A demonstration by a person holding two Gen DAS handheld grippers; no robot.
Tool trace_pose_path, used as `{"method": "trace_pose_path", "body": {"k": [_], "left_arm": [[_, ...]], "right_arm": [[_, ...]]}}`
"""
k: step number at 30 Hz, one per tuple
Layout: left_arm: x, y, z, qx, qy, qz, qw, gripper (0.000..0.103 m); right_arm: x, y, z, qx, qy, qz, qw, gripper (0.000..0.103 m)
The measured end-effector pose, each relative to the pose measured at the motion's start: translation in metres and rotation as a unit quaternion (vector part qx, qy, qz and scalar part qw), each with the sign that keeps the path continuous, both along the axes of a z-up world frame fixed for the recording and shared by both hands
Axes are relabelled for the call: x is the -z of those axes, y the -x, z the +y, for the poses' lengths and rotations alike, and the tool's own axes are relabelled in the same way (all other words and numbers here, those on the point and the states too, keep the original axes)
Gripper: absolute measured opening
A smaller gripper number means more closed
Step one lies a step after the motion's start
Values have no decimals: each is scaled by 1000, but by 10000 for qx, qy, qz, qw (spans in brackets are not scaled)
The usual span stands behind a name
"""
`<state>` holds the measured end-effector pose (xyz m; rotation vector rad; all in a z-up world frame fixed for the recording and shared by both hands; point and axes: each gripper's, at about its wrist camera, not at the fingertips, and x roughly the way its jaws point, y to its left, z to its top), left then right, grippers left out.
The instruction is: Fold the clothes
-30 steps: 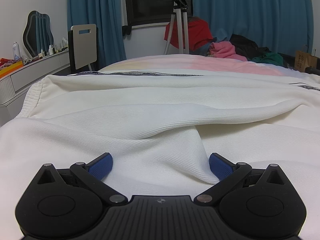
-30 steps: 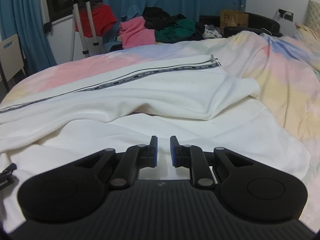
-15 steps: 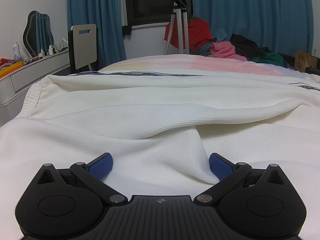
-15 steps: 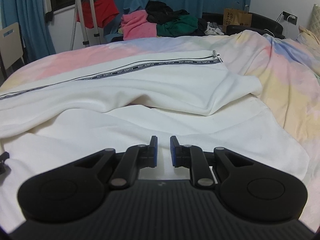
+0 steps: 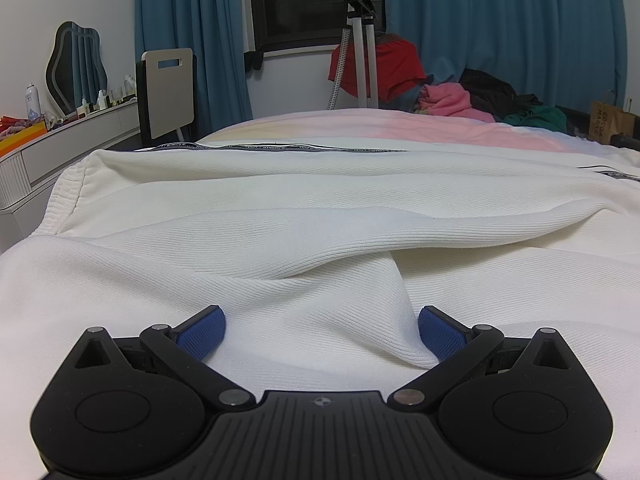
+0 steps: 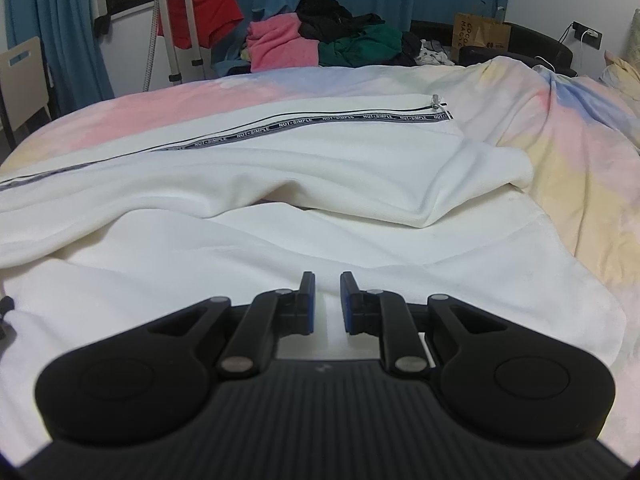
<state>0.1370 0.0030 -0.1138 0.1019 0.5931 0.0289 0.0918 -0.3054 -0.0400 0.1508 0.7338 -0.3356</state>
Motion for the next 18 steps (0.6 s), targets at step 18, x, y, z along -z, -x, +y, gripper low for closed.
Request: {"method": "trace_pose_path", "body": {"k": [18], "left_arm": [[0,0,0,0,-1,-1,10000,103]], "right_arm": [[-1,1,-2,93,-75,5,9999,17]]}}
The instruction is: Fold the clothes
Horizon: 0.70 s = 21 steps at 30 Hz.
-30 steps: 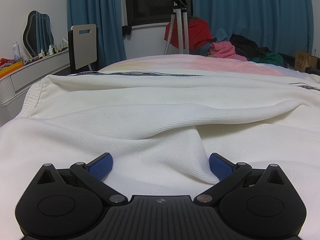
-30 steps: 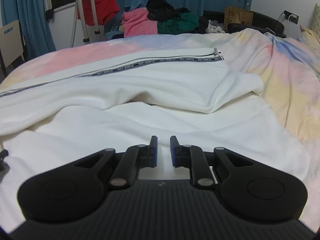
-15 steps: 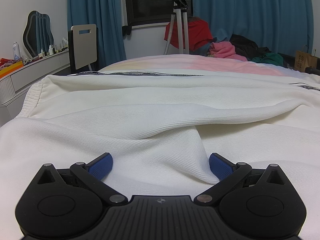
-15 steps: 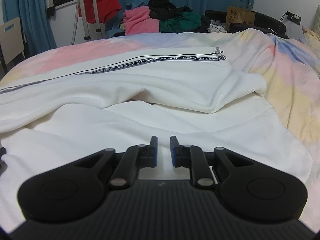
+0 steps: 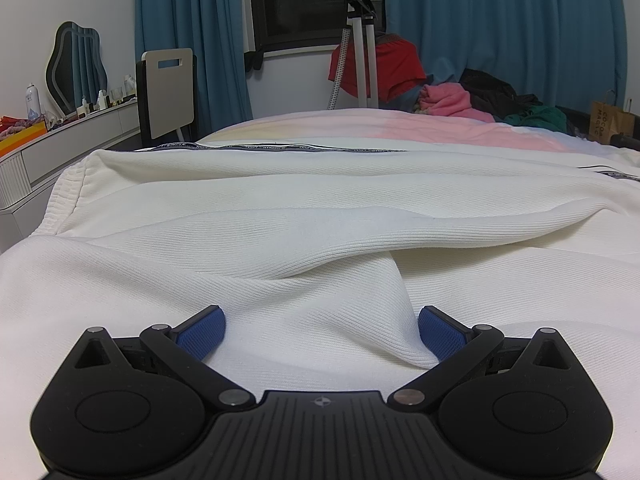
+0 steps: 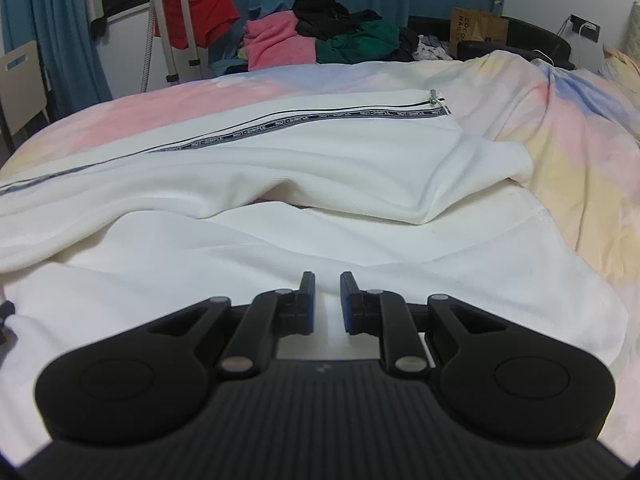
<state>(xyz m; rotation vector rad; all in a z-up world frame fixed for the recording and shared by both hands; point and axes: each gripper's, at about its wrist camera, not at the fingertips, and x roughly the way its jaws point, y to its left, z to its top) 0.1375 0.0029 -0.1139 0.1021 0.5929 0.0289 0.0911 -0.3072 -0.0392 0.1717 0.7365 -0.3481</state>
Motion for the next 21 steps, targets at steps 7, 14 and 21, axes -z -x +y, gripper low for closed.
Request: {"method": "trace_pose_path", "body": {"k": [7,14,21], "left_arm": [[0,0,-1,-2,0,0,10000,103],[0,0,0,1,1,-1,10000,103],[1,0,-1,8,21,-45,10000,103]], "right_arm": [[-10,4,5,122,101,-115,9998,17],[-18,15,1,365,-50,-247,9990,17],[-21,26,-5,713,-276,-365,9964,17]]}}
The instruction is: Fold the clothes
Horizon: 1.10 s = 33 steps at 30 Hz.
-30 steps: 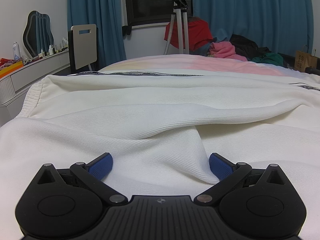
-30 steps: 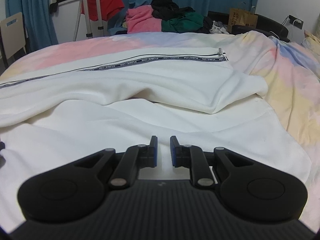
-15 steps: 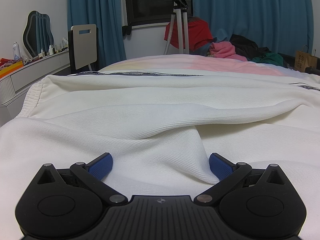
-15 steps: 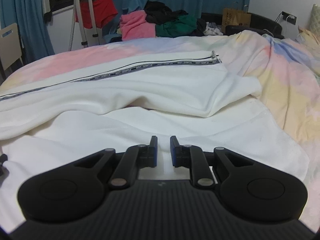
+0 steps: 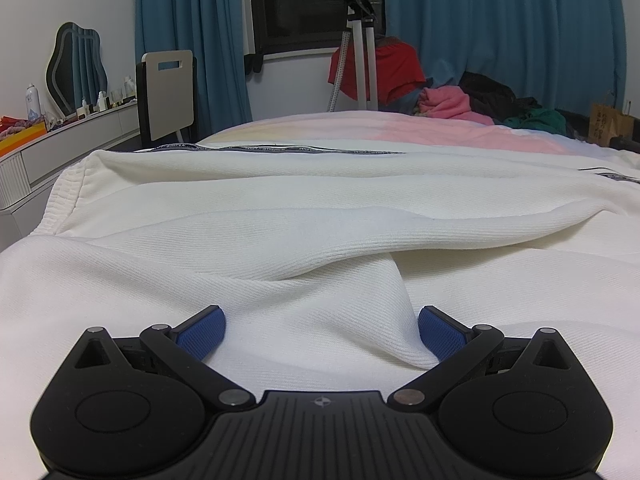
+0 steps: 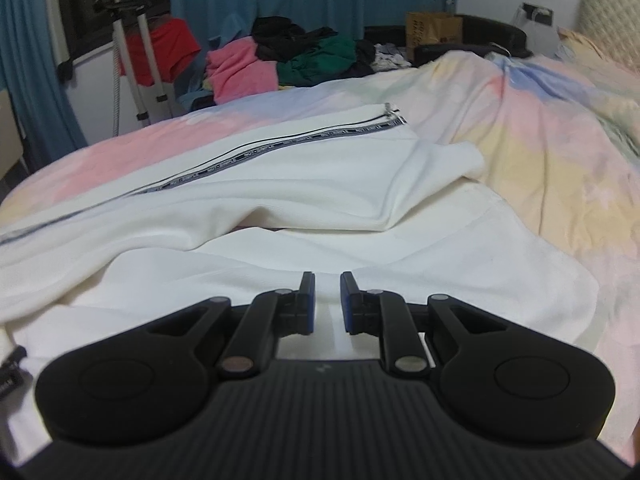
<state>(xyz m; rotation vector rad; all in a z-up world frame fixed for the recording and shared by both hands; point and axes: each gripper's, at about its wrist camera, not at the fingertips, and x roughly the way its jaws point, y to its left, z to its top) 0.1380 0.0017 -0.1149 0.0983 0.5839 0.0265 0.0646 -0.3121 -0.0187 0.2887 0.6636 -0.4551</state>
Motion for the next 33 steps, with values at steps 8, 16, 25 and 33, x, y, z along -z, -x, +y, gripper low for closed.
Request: {"method": "trace_pose_path", "body": {"k": [8,16,25,33], "left_arm": [[0,-1,-1,-3,-8,16,10000,103],[2,-2,0,6,-11,6,10000,103],[-29,10,11,332,-37,336,9989,103],[-121,68,84,407,647,487,9959,103]], "right_arm": [[0,2,-3,122,-168,-150,9997,17],[8,-12,-6,118,-546,-307,9980,18],[18,-6,-39,368,-1870,-1017,9764,53],[50,-21,-84,660,-3247,-1423,9327,56]]}}
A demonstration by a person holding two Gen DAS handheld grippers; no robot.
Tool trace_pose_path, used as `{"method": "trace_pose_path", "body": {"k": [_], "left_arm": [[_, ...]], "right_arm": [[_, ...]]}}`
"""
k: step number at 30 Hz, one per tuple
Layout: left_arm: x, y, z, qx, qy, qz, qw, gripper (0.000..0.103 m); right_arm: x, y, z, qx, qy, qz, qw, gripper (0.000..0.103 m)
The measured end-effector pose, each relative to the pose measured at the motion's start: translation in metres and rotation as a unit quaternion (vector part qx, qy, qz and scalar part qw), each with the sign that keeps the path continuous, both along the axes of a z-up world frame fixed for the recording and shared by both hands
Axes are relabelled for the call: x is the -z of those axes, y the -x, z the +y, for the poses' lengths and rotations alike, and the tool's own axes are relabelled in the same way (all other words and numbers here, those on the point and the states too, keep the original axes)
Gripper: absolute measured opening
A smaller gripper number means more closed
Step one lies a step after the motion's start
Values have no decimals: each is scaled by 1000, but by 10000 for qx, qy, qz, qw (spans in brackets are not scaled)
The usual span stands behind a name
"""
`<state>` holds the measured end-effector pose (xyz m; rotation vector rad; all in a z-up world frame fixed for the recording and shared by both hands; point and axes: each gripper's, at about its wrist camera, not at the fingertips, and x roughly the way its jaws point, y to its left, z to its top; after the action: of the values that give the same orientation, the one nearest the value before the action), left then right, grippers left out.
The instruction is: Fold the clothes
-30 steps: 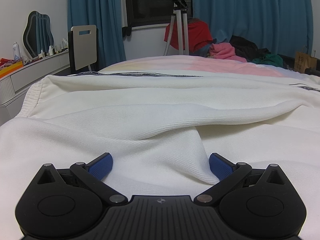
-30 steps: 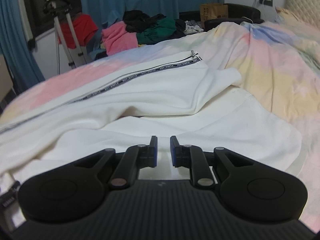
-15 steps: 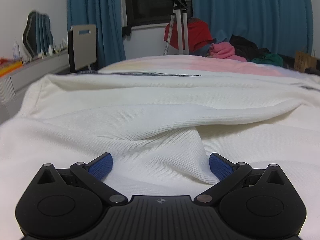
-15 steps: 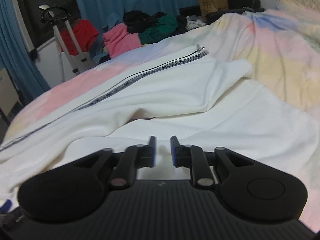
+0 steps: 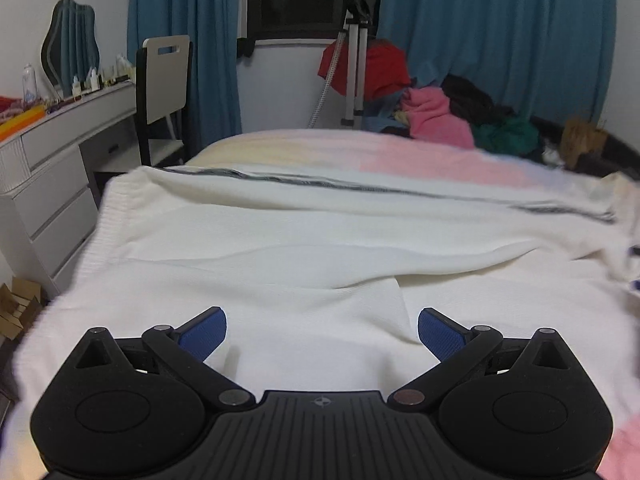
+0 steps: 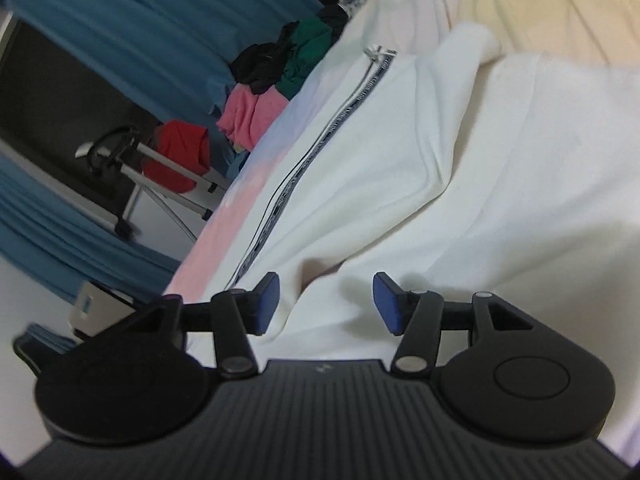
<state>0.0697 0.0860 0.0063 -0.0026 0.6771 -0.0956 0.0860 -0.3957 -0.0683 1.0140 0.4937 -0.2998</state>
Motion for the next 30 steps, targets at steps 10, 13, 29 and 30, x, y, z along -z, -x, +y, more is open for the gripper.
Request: {"method": "trace_pose_path", "body": {"k": [10,13,29,30], "left_arm": [[-9,22,110,-1266,712,-221,9892,102],[-19,20,117,-1426,696,-772,9843,103],[23,15,217,-3000,2622,116,9171,99],[25,16,221,-3069,2670,208,9133,99]], "right_arm": [[39,-44,-48,984,-252,156,9947,52],[44,-52,-61,1178,-187,194,9927,26],[42,-46,-70,1278,300,488,9901,11],[37,-41,-68,1203,308,500,9910,11]]}}
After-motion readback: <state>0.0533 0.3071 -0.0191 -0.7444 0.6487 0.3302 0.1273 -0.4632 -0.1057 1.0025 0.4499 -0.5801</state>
